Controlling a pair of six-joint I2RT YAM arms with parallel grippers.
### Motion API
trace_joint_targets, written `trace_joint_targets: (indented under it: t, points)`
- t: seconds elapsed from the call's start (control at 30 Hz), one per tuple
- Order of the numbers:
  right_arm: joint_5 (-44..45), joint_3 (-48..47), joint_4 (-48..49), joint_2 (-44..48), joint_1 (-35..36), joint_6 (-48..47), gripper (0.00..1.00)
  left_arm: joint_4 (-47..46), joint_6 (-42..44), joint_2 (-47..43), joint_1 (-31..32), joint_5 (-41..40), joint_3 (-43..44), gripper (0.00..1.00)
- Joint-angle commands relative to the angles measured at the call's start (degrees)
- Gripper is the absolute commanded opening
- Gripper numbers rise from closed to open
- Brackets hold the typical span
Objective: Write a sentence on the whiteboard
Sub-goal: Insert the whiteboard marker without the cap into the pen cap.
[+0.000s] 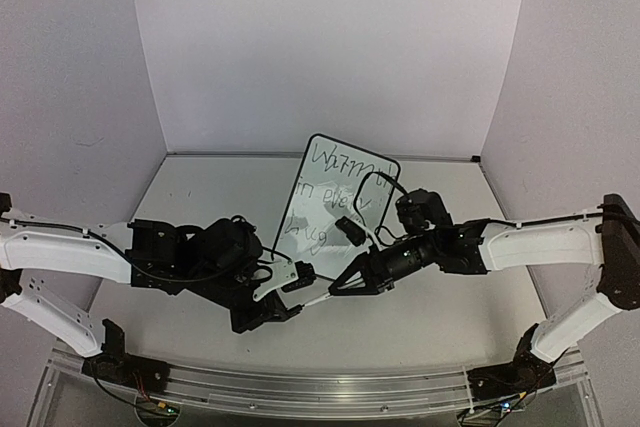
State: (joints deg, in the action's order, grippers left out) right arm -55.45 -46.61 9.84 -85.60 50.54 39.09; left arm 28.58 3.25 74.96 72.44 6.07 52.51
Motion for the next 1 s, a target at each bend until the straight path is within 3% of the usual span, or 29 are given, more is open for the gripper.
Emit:
trace_joint_targets:
  t: [0.0,0.97]
  points:
    - [-1.4,-2.0,2.3,-0.9,-0.1,0.4,0.0,0.4,1.0,-1.3,0.3,0.5,2.4,0.0]
    - [-2.1,-4.5,6.7,-6.0,3.2,2.4,0.0,-0.5,0.4,-2.8,0.4,0.7,2.5,0.0]
